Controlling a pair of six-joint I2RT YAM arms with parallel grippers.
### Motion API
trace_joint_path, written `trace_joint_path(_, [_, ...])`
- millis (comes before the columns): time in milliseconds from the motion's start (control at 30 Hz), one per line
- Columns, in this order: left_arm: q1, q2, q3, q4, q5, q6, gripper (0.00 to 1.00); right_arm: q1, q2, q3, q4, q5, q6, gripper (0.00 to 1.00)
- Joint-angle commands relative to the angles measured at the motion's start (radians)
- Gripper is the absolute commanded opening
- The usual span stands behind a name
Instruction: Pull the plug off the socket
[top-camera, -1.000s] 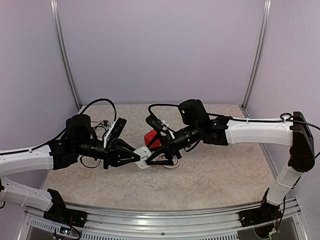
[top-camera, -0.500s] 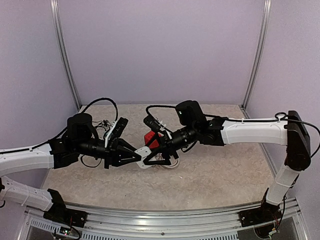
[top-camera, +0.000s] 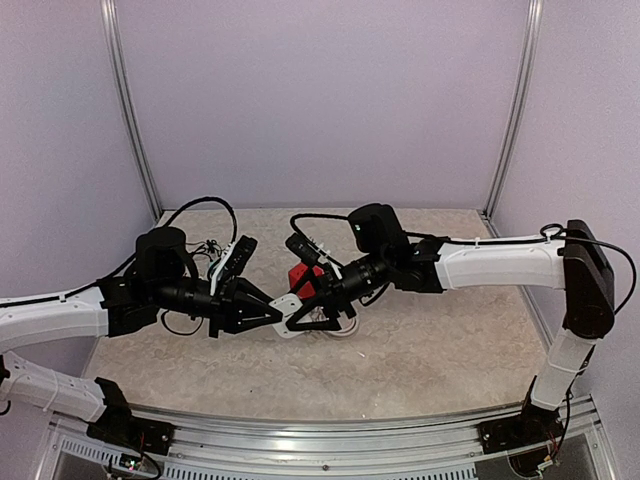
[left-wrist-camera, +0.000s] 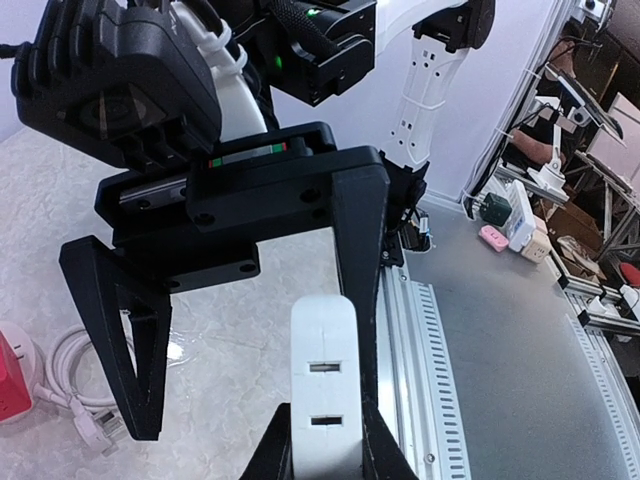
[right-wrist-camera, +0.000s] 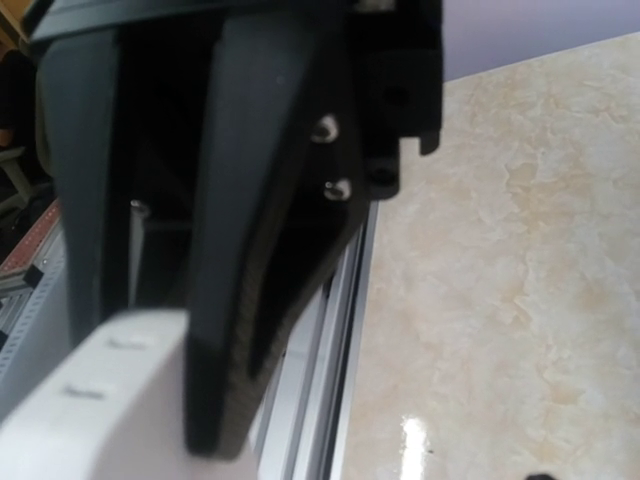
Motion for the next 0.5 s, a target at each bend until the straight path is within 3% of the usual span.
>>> trace_joint_path(0, [0.016,0.003,0.007,0.015,0.025,0.019,0.00,-0.012,-0.034,-0.008,0.016,0.013,0.008,0.88])
trace_joint_path(467, [0.012,0.008,-0.002,0.019,0.028,0.016,0.00,-0.024,0.010,-0.009,0.076,0.005,0.058,0.88])
